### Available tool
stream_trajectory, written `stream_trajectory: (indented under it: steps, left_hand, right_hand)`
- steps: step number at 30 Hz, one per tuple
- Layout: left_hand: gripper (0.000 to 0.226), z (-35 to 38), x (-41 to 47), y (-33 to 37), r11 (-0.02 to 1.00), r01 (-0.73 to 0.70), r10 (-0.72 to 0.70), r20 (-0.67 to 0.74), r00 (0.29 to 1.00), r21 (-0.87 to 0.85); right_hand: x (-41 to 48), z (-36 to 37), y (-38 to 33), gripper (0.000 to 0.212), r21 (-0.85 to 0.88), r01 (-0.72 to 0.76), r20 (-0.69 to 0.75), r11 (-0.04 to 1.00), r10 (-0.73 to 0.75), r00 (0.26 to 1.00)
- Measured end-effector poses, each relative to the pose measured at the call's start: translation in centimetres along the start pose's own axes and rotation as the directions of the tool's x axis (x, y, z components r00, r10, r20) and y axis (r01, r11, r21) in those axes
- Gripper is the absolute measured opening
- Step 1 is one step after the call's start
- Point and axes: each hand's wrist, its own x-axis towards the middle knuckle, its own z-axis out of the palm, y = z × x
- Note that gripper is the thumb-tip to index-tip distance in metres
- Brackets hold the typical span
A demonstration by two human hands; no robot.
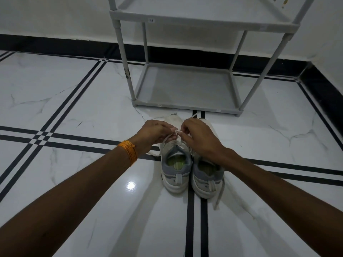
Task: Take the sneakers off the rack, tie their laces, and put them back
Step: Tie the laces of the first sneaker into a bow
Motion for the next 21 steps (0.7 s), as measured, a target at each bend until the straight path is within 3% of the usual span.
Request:
stream_trajectory:
  steps: [4, 7, 9, 11, 12, 14, 15, 17, 19, 21]
  left_hand:
    - [0.015, -0.1, 0.0, -0.2, 1.000, 0.006, -0.009, -0.133, 0.991, -0.026]
    - [0.011, -2.2, 0.4, -2.3, 0.945, -0.037, 0.134, -0.284, 0.949, 0.325]
    - [0.012, -2.6, 0.2, -3.5, 0.838, -0.055, 0.230, -0.260, 0.938, 0.543]
    - [0.013, -2.0, -0.1, -4.1, 0.669, -0.115, 0.357, -0.182, 0.916, 0.734]
    - [0.014, -1.7, -0.1, -4.2, 0.592, -0.145, 0.403, -0.135, 0.905, 0.793]
    - [0.016, -1.6, -0.1, -4.4, 0.540, -0.197, 0.410, -0.051, 0.911, 0.818]
    - [0.015, -1.8, -0.1, -4.5, 0.552, -0.213, 0.392, -0.026, 0.919, 0.806]
    - [0.013, -2.2, -0.1, -4.7, 0.696, -0.191, 0.312, -0.052, 0.949, 0.692]
    - [0.009, -2.1, -0.3, -4.5, 0.886, -0.111, 0.187, -0.129, 0.974, 0.449]
    - [0.010, -1.4, -0.2, -4.0, 0.979, -0.013, 0.047, -0.166, 0.985, 0.205]
  right_hand:
    - [-0.2, -1.0, 0.7, 0.014, -0.087, 0.027, 0.037, 0.996, -0.024, 0.999]
    - [-1.1, -2.0, 2.5, 0.015, -0.248, 0.036, 0.166, 0.968, 0.006, 0.986]
    - [-1.8, -1.9, 3.1, 0.010, -0.342, 0.051, 0.291, 0.938, 0.054, 0.955]
    - [-2.2, -1.3, 3.1, 0.009, -0.376, 0.078, 0.340, 0.923, 0.059, 0.939]
    - [-2.2, -1.1, 3.1, 0.011, -0.374, 0.072, 0.338, 0.925, 0.063, 0.939]
    - [-1.9, -1.1, 3.2, 0.009, -0.303, -0.017, 0.309, 0.953, 0.115, 0.944]
    - [-1.8, -1.2, 3.3, 0.010, -0.244, -0.075, 0.294, 0.967, 0.147, 0.945]
    - [-1.8, -1.5, 3.5, 0.011, -0.121, -0.156, 0.270, 0.980, 0.184, 0.945]
    - [-1.9, -1.4, 3.2, 0.011, -0.041, -0.174, 0.244, 0.984, 0.179, 0.953]
    - [-1.9, -1.1, 2.8, 0.014, -0.004, -0.184, 0.203, 0.983, 0.181, 0.962]
